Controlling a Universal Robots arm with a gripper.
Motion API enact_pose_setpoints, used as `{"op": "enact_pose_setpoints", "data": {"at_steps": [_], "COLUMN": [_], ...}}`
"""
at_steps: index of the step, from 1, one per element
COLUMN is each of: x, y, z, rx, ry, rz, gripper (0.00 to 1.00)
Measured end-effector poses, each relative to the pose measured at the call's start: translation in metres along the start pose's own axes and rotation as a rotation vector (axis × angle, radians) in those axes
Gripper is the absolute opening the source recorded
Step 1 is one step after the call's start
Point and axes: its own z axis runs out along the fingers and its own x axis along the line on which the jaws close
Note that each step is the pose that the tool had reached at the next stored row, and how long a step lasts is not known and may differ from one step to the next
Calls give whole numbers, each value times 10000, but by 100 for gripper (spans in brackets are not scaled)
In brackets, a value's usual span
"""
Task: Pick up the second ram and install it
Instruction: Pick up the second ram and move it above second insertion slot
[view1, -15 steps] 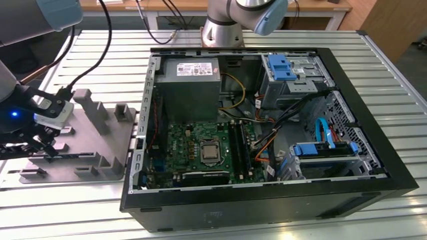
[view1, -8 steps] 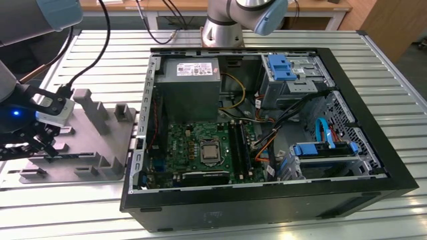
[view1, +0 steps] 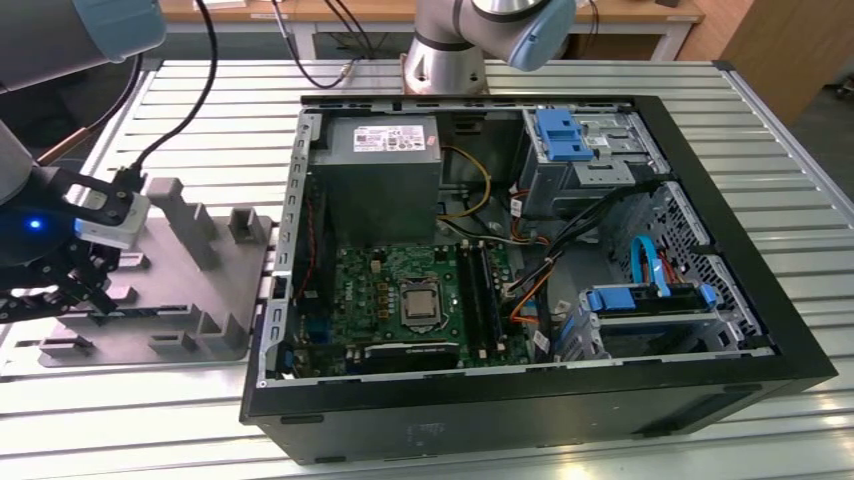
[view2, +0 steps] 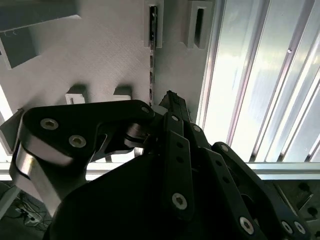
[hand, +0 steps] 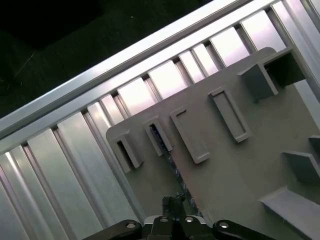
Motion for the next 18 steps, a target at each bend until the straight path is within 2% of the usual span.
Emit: {"op": "enact_pose_setpoints", "data": {"at_steps": [18], "x": [0], "y": [0], "z": [0], "rx": [33], "ry": [31], "rz": [-1325], "gripper": [10]}}
